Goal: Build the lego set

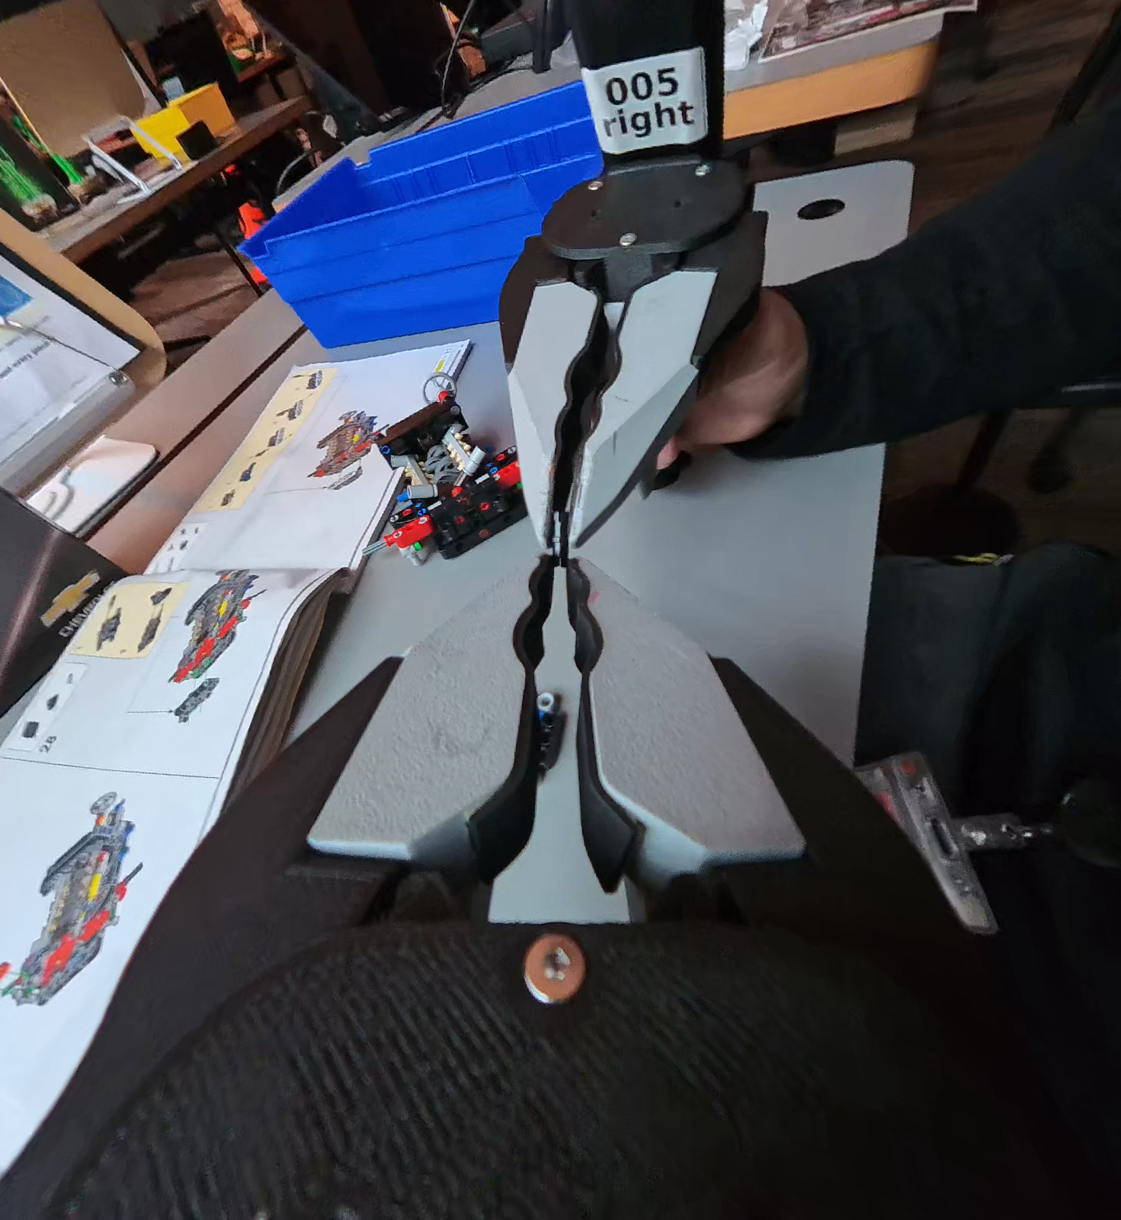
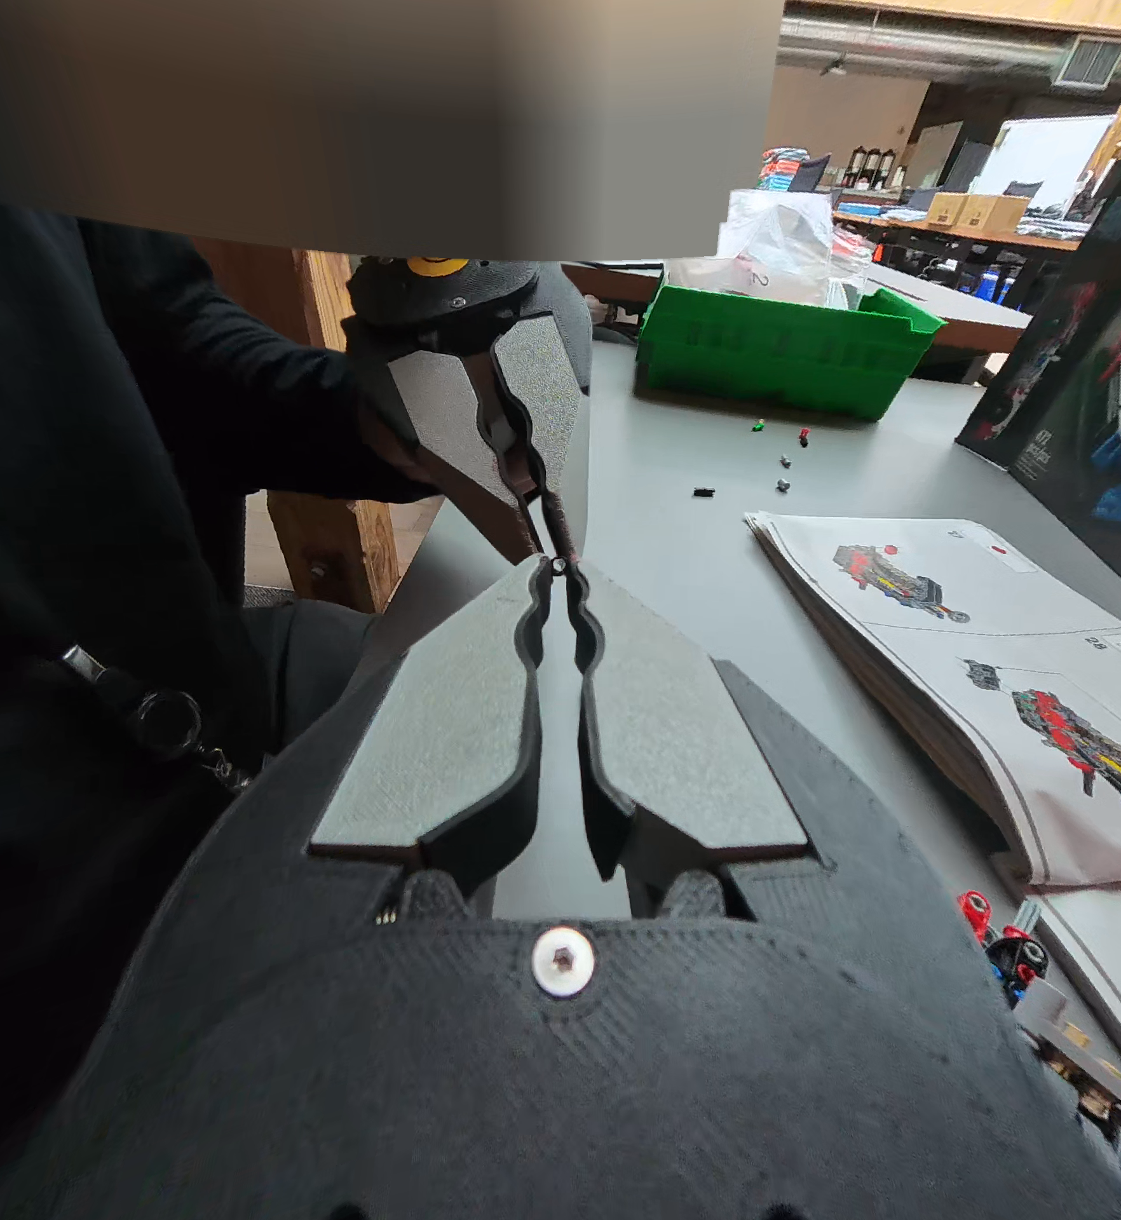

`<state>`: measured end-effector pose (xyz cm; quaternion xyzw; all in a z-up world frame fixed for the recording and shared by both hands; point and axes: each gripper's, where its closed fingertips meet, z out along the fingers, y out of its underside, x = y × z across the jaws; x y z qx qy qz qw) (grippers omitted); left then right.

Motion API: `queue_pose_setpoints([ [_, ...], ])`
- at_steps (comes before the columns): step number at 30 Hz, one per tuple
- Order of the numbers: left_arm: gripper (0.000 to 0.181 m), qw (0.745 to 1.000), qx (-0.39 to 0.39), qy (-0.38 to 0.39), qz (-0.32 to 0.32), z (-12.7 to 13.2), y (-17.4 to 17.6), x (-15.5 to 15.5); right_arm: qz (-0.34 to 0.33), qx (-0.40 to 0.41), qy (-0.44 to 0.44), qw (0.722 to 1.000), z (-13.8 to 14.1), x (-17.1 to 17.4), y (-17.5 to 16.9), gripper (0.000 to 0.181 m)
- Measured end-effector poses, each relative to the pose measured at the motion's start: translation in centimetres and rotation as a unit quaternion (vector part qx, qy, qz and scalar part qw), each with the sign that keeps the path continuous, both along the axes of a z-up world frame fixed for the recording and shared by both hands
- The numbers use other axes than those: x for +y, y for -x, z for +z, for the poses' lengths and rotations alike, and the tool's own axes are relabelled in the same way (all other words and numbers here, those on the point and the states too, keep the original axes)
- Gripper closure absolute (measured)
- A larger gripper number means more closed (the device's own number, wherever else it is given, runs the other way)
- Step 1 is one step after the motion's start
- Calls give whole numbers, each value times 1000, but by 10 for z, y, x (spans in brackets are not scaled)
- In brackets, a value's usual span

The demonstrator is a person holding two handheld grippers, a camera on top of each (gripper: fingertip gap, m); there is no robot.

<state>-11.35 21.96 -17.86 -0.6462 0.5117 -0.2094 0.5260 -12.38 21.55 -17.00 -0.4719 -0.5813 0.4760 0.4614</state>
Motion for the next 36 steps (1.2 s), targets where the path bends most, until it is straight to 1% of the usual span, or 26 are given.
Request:
queue_pose_setpoints([
  [2, 180, 1000, 14, -18, 0, -3, 1, 0, -2, -9, -10, 1000, -3, 0, 2, 181],
  [4, 179, 1000, 9, -24, -3, -2, 2, 0, 0, -5, -12, 1000, -2, 0, 2, 181],
  [7, 179, 1000, -4, -13, -10, -1, 2, -1, 5, -4, -9, 1000, -1, 0, 3, 180],
  [14, 181, 1000, 5, -10, -5, -6, 7, 1, 0, -7, -16, 1000, -2, 2, 3, 180],
  [21, 178, 1000, -2, -6, -6, -3, 5, 0, 2, -9, -16, 1000, -3, 1, 2, 180],
  [26, 181, 1000, -1, -5, -6, -3, 4, -2, 3, -12, -22, 1000, -4, 0, 2, 180],
  [36, 179, 1000, -5, 1, -12, -3, 3, -3, 4, -12, -30, 999, -4, -1, 2, 180],
])
